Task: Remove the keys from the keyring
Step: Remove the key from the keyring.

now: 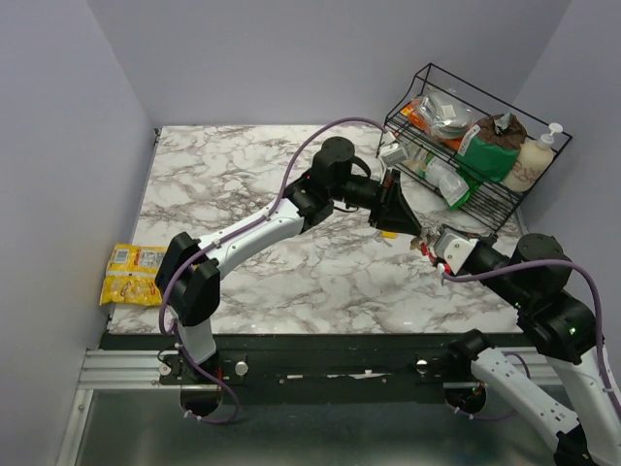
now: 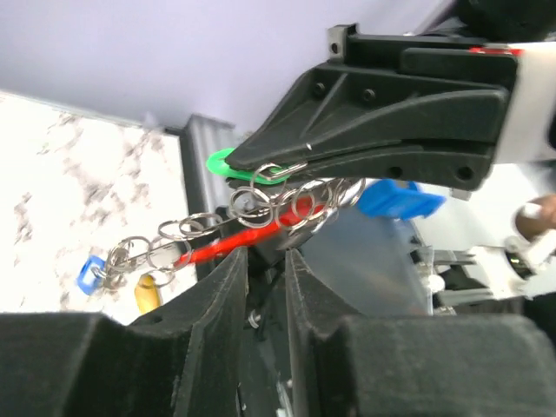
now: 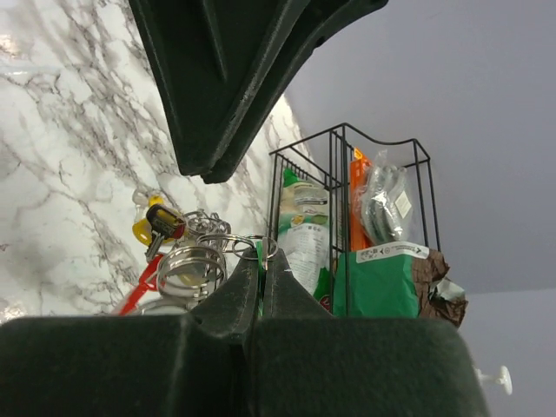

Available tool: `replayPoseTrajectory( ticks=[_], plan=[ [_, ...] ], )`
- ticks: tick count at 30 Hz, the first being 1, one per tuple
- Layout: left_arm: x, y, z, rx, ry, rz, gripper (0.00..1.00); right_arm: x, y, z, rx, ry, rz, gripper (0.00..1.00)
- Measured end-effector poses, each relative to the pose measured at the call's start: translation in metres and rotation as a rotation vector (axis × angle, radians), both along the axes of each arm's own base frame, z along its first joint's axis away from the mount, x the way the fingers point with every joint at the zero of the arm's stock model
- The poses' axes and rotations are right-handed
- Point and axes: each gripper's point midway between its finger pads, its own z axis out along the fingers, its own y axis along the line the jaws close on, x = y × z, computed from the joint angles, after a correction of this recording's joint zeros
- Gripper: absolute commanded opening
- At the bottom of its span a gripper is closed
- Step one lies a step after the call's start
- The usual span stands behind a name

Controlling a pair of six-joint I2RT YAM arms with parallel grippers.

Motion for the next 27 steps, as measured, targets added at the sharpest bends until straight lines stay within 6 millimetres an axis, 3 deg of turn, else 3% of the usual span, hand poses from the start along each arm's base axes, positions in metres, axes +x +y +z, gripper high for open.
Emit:
replayPoseTrajectory(
  ticks=[7,12,22,27],
  plan=[
    [0.009,-0.003,-0.014,0.099,-0.079,0.093,0.43,0.002,0.002,-0.011,-0.019,0.040,0.005,0.01],
    [0.002,-0.009,-0.027,0.168,-0.099,0.119,0.48,0.004,0.003,-0.018,-0.027,0.060,0.004,0.01],
    [-0.006,-0.017,-0.015,0.184,-0.173,0.142,0.51,0.007,0.005,-0.037,-0.036,0.110,-0.003,0.01],
    [0.001,-0.020,-0.028,0.223,-0.199,0.174,0.51,0.006,0.005,-0.038,-0.027,0.116,-0.005,0.01]
  ],
)
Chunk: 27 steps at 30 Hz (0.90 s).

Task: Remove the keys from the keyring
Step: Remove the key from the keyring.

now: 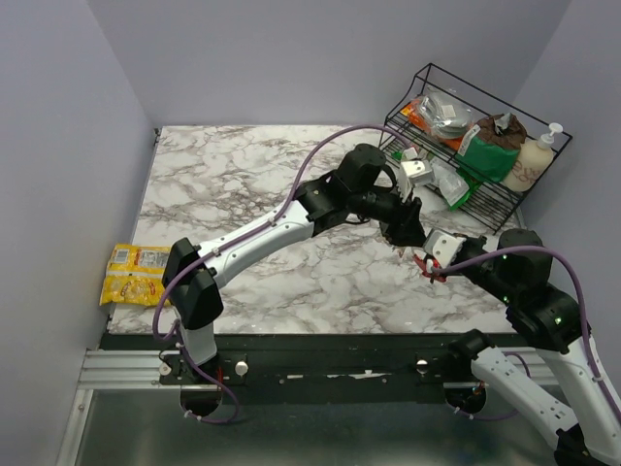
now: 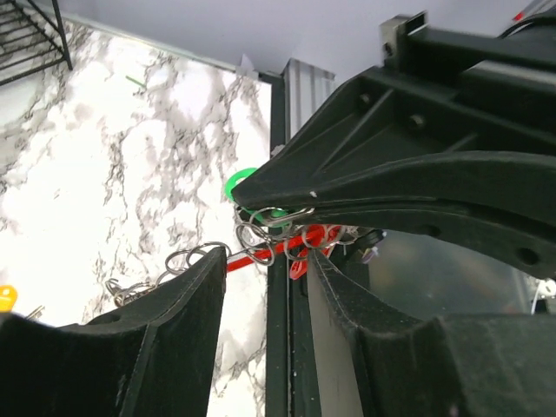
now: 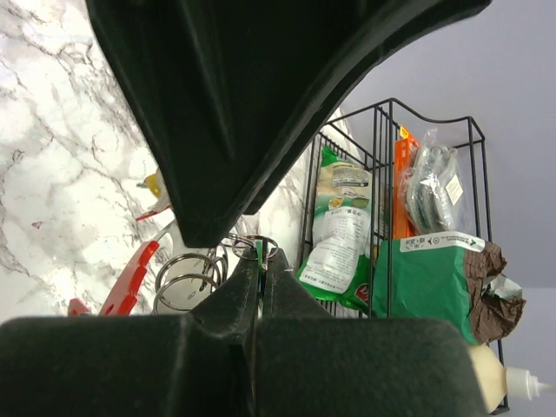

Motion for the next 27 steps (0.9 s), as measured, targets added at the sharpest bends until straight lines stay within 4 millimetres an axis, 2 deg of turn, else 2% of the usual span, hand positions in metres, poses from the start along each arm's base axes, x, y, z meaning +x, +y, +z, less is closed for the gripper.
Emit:
replayPoseTrajectory(
  ticks=[3,8,21,24,27],
  plan=[
    [0.000,-0.005,-0.014,0.035,-0.012,0.008,0.52,0.000,0.000,0.000,0.003,0.000,-0.001,0.01],
    [-0.003,-0.008,-0.024,0.061,-0.025,0.007,0.50,-0.003,-0.001,-0.001,0.003,0.008,-0.002,0.01],
    [0.002,-0.010,-0.022,0.074,-0.066,0.031,0.44,-0.005,-0.002,-0.001,0.005,0.005,0.000,0.01],
    [0.002,-0.011,-0.023,0.077,-0.066,0.028,0.41,-0.005,-0.002,-0.002,0.004,0.007,0.000,0.01],
    [0.001,-0.011,-0.023,0.081,-0.066,0.025,0.32,-0.005,-0.002,-0.003,0.001,0.013,0.000,0.01]
  ],
)
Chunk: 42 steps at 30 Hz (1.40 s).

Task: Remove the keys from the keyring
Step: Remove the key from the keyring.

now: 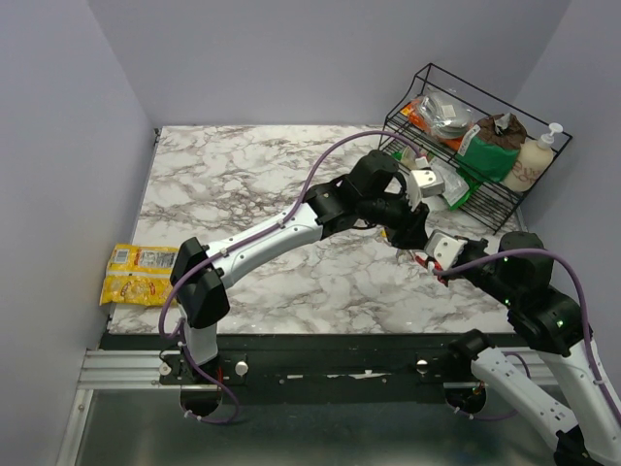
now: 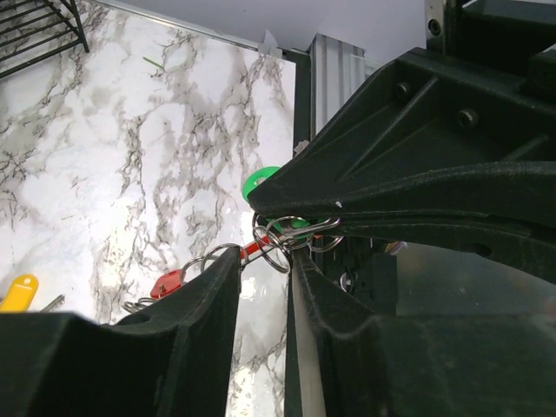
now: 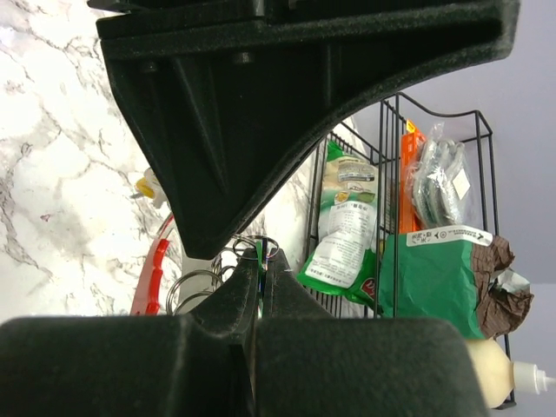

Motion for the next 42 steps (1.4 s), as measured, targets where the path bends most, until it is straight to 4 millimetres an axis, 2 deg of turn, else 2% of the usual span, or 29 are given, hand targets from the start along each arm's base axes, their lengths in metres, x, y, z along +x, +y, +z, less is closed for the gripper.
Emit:
replayPoseTrajectory(
  ticks=[3,6,7,8,23,30,35,42],
  plan=[
    [-0.001,-0.001,0.001,-0.001,-0.005,-0.004,0.26,0.000,0.000,-0.001,-0.003,0.006,0.000,0.01],
    [-0.002,-0.001,0.003,-0.001,-0.010,-0.009,0.14,0.000,0.000,-0.002,-0.004,0.009,0.000,0.01],
    [-0.002,-0.001,0.004,-0.003,-0.012,-0.010,0.04,0.000,0.000,-0.003,-0.005,0.010,-0.001,0.01],
    [-0.002,-0.001,0.005,-0.005,-0.016,-0.012,0.00,0.000,0.000,-0.003,-0.005,0.011,-0.002,0.01],
    [-0.002,-0.001,0.002,-0.008,-0.052,-0.047,0.00,-0.005,-0.002,-0.007,0.005,0.029,-0.005,0.01],
    [-0.010,0.014,-0.001,-0.026,-0.022,-0.111,0.00,-0.010,-0.003,-0.018,0.019,0.036,-0.001,0.01],
    [-0.014,0.025,0.008,-0.055,-0.009,-0.150,0.00,-0.011,-0.001,-0.030,0.022,0.067,0.007,0.01],
    [-0.021,0.027,0.014,-0.077,0.001,-0.191,0.00,-0.015,0.006,-0.035,0.033,0.091,0.048,0.01]
  ],
)
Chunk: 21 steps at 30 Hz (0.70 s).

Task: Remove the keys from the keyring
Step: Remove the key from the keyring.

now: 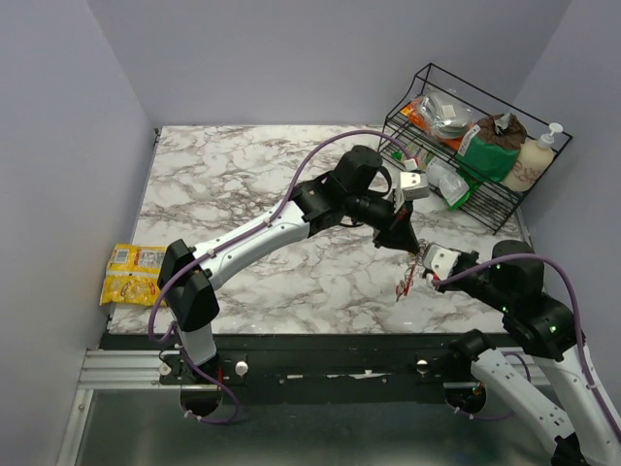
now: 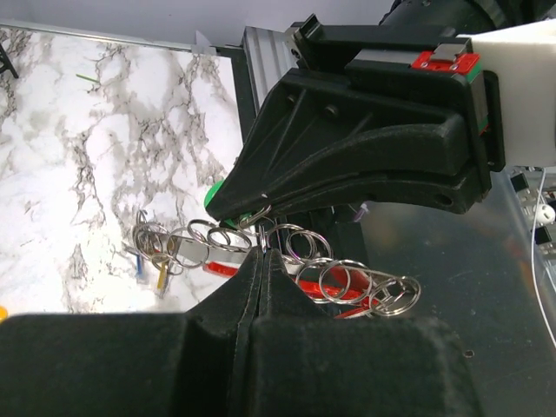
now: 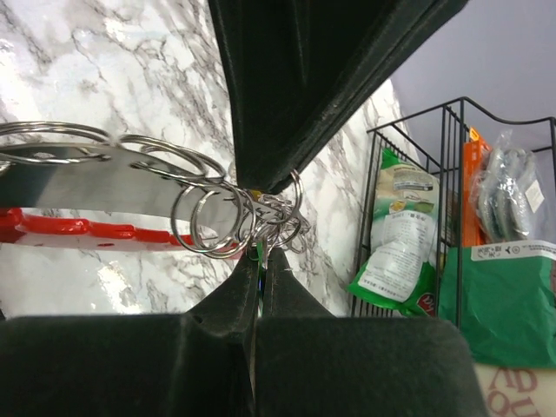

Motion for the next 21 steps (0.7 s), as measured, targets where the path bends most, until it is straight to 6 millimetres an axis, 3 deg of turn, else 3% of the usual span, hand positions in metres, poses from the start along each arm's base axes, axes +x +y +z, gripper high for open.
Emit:
replayPoseTrajectory(
  ticks=[12,21],
  plan=[
    [-0.004,0.001,-0.002,0.002,0.034,-0.016,0.00,0.001,0.010,-0.011,0.002,0.041,0.044,0.01],
    [-0.002,0.001,-0.006,0.000,0.048,-0.012,0.00,0.009,-0.001,-0.003,0.013,-0.033,-0.031,0.01]
  ],
)
